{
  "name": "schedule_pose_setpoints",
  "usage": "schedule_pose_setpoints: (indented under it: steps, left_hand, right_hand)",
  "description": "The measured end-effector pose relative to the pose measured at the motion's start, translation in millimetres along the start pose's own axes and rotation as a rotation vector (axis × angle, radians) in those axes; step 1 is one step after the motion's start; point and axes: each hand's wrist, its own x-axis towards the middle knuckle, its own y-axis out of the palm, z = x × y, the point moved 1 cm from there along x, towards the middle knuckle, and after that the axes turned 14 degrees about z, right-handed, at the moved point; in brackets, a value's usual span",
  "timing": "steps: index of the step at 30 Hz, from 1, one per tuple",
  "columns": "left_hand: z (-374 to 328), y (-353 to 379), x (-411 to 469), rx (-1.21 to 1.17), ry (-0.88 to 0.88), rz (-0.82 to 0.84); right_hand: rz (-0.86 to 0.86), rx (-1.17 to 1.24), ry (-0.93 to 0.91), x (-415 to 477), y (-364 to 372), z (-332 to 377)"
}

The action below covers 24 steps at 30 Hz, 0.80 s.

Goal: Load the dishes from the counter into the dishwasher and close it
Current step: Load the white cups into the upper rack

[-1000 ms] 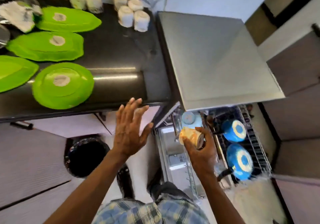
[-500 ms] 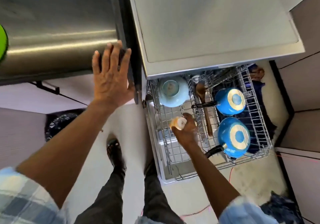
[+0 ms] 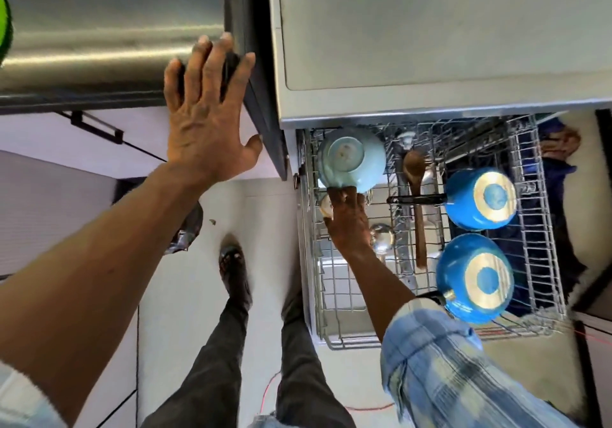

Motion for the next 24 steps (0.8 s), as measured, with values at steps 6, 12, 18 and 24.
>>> schedule_pose_setpoints:
  steps: [6, 12, 18, 24]
  left_hand:
    - [-2, -6, -2, -0.028, -0.004, 0.034]
    - [7, -25, -8, -0.123, 0.076, 0.073]
    - [85, -51, 7, -0.407, 0.086, -0.05]
    - [200, -64, 85, -0.463, -0.065, -0.012]
  right_hand:
    - [0.071, 0.067, -0.026, -1, -15, 1]
    - [-0.275, 0.524, 0.087, -49, -48, 27]
    - [-0.753, 0.493, -0.228, -74, -140, 105]
    - [-0.885, 0.485, -0.405, -1, -272, 216]
